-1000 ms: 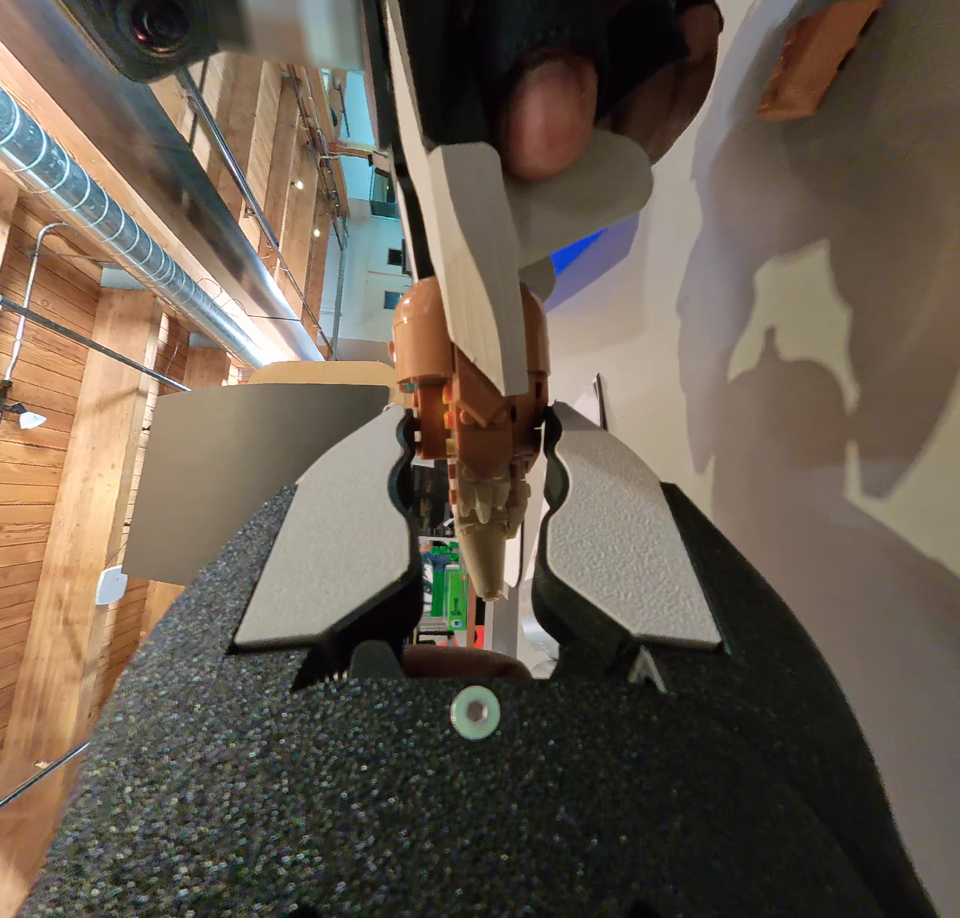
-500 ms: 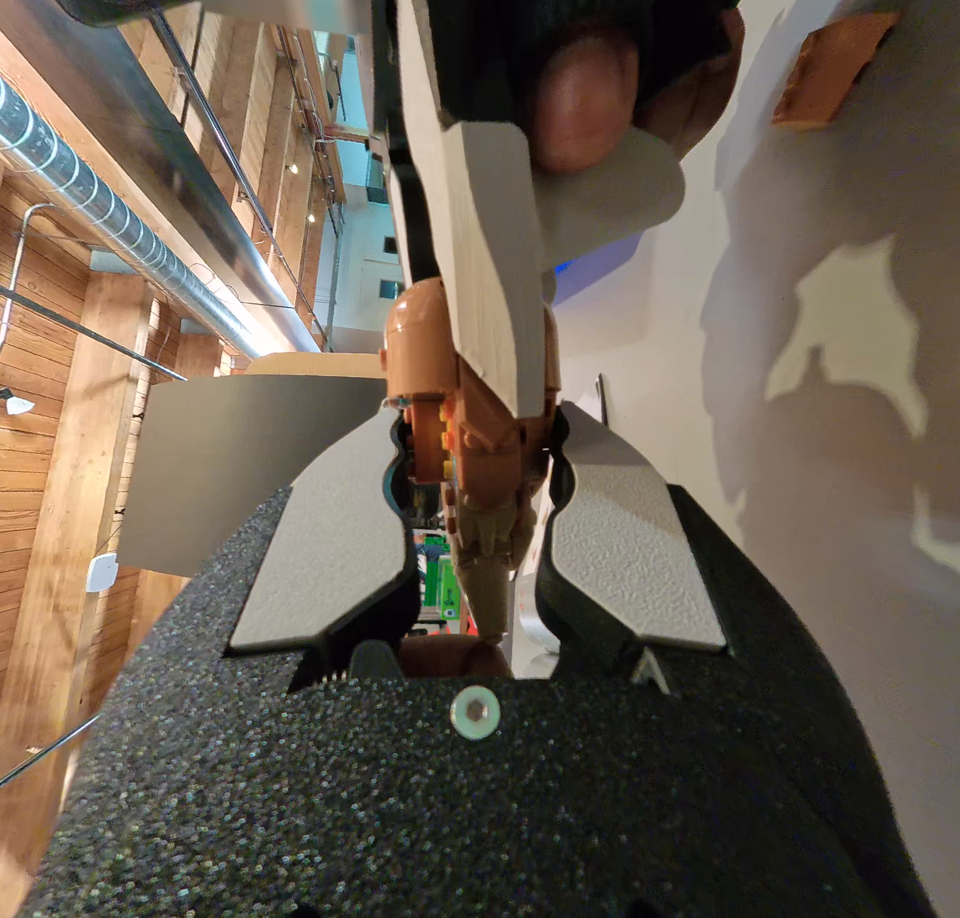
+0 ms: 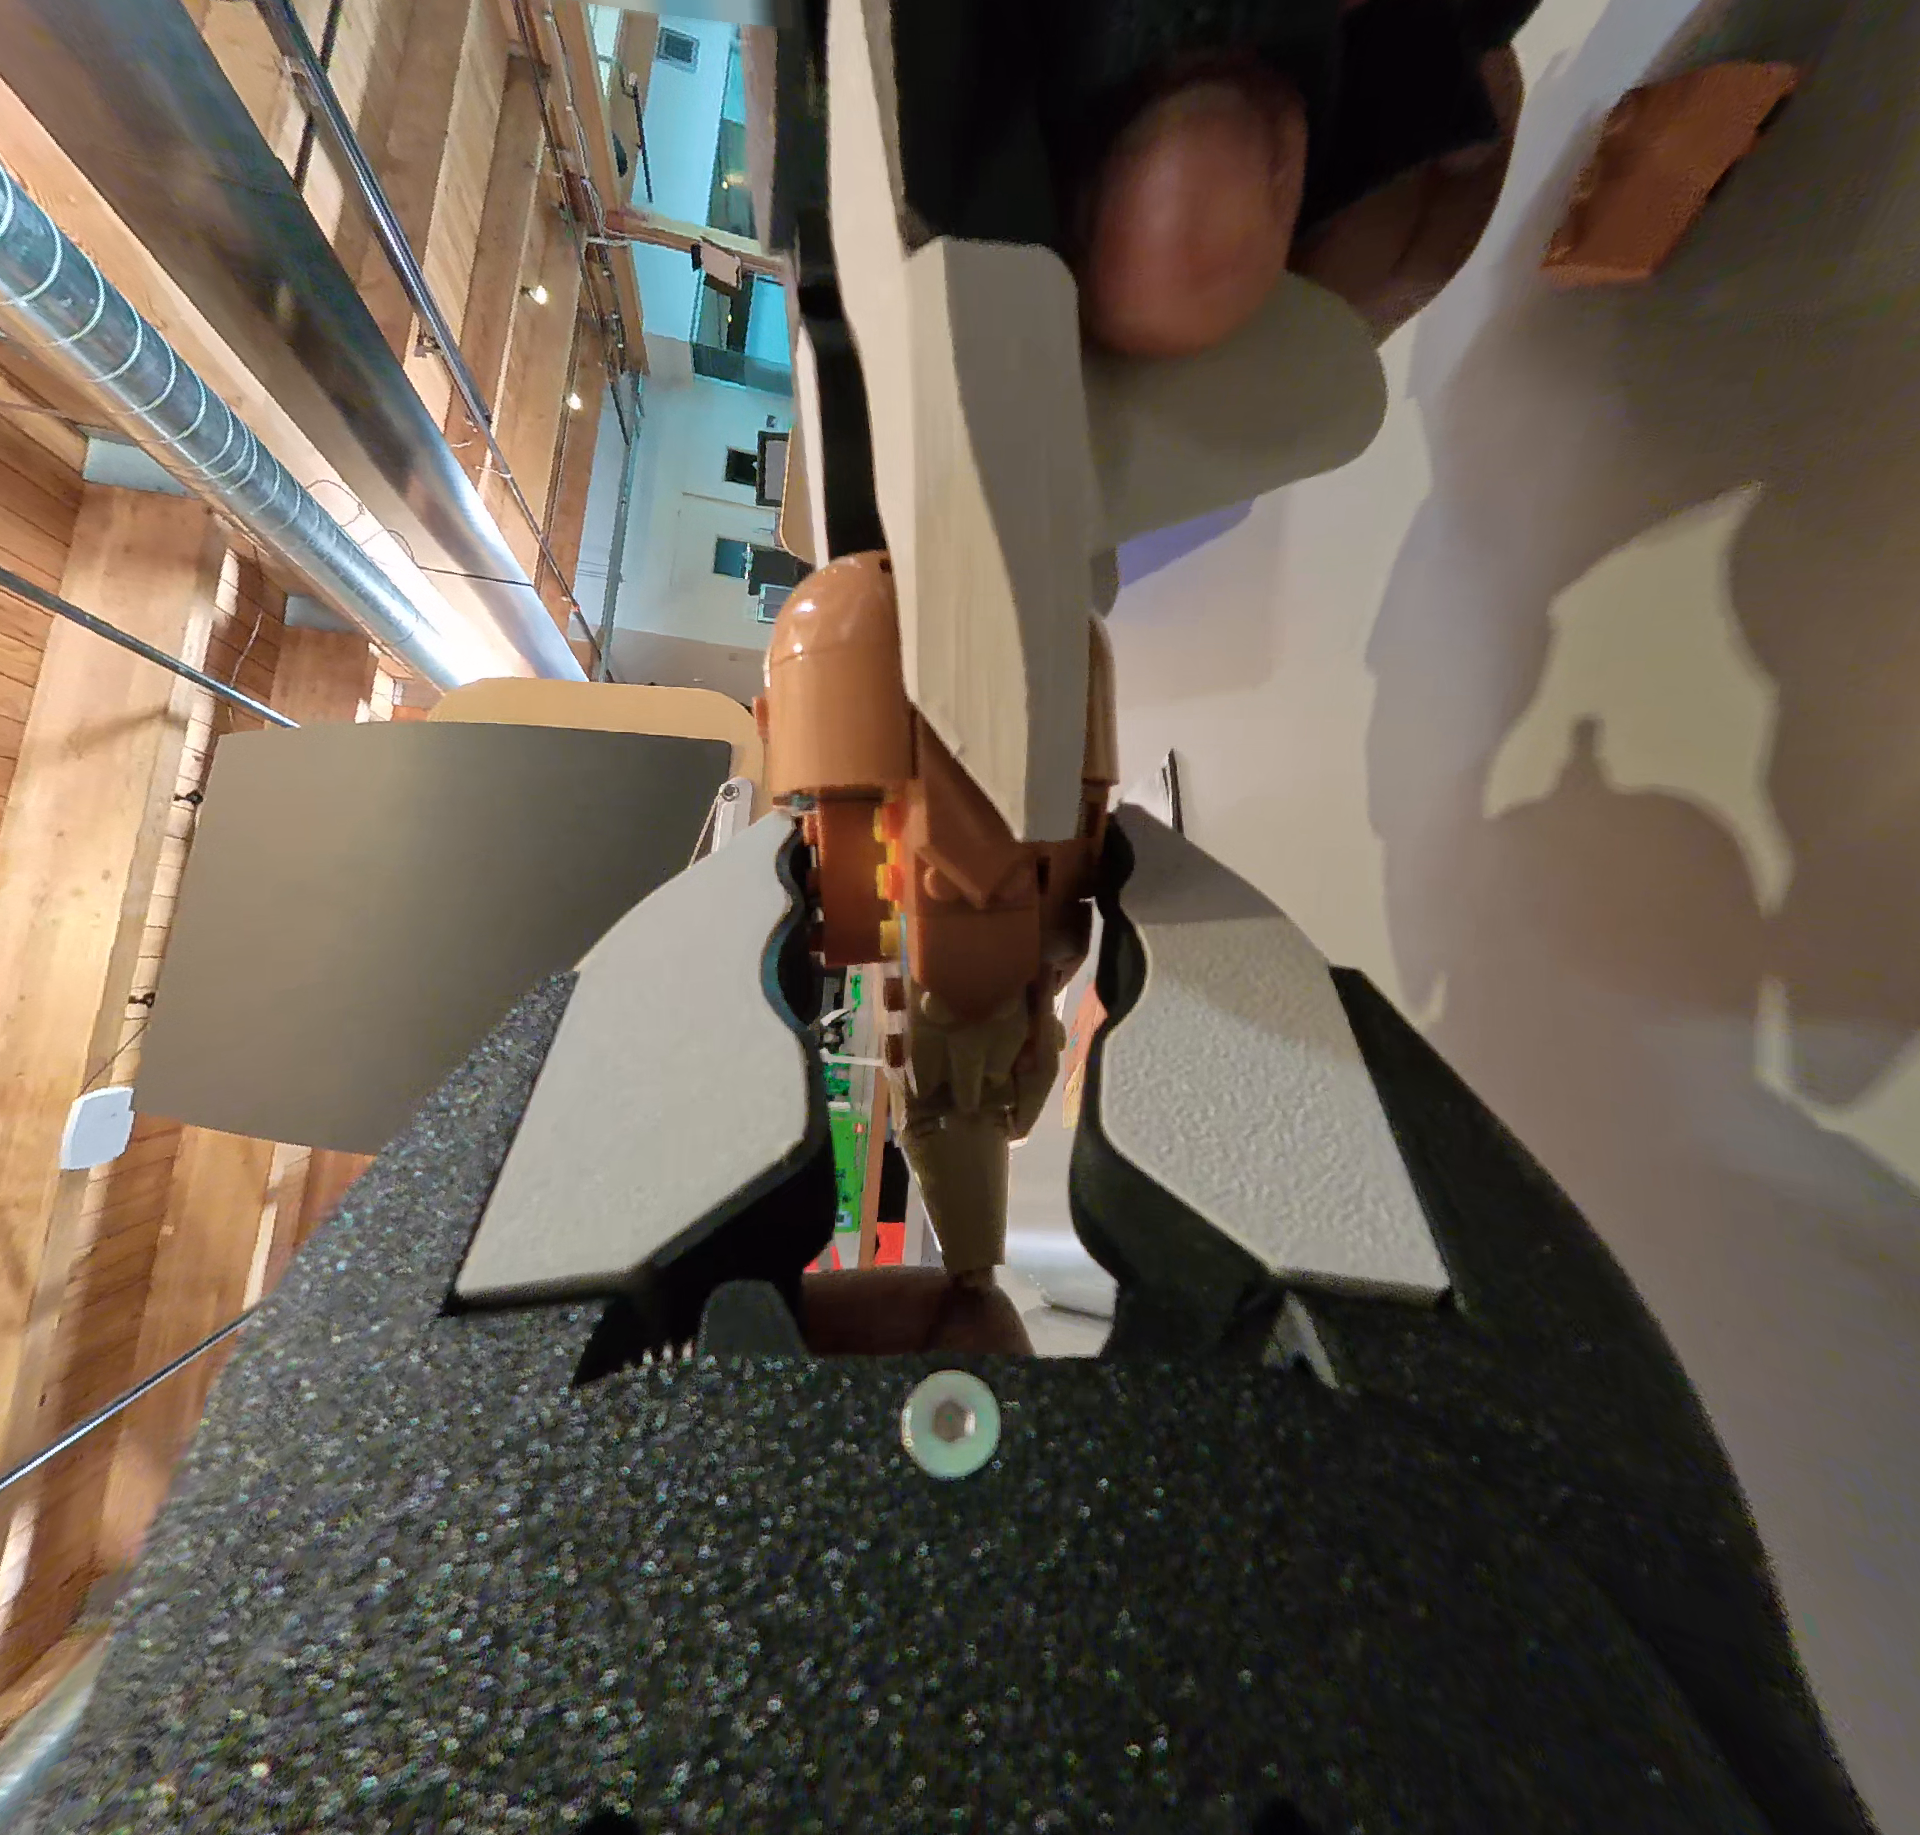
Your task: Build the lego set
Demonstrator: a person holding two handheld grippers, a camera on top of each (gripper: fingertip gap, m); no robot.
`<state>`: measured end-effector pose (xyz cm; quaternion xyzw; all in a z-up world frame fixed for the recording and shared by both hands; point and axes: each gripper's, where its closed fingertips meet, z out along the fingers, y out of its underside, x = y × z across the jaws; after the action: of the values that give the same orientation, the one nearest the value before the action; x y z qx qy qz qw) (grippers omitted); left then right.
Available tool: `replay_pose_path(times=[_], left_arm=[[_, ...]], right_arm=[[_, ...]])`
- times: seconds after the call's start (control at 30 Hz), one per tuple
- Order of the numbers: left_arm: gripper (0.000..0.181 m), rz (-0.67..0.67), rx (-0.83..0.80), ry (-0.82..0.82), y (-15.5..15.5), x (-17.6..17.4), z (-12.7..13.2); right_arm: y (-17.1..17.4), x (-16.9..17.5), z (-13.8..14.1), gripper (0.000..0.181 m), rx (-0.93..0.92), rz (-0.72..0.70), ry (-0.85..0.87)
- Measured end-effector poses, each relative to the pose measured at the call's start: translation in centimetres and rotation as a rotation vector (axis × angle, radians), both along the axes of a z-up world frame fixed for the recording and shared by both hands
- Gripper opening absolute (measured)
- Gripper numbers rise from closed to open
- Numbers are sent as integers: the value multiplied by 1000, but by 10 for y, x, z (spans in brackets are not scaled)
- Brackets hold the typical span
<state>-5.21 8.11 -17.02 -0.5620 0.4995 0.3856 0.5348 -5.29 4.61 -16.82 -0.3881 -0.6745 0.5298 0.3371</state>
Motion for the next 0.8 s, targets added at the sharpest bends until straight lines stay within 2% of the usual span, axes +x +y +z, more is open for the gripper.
replay_pose_path(times=[0.37, 0.53, 0.67, 0.8], left_arm=[[77, -58, -58, -349, -4, -10, 10], [74, -90, -49, -300, -6, -6, 9], [53, -132, -45, -239, -11, -1, 7], [52, -131, -50, -199, -12, -2, 5]], right_arm=[[15, 1, 14, 59, -316, 31, -16], [4, 3, 12, 58, -366, 104, -49], [-4, 4, 11, 59, -373, 140, -62], [-4, 4, 9, 59, -359, 140, -68]])
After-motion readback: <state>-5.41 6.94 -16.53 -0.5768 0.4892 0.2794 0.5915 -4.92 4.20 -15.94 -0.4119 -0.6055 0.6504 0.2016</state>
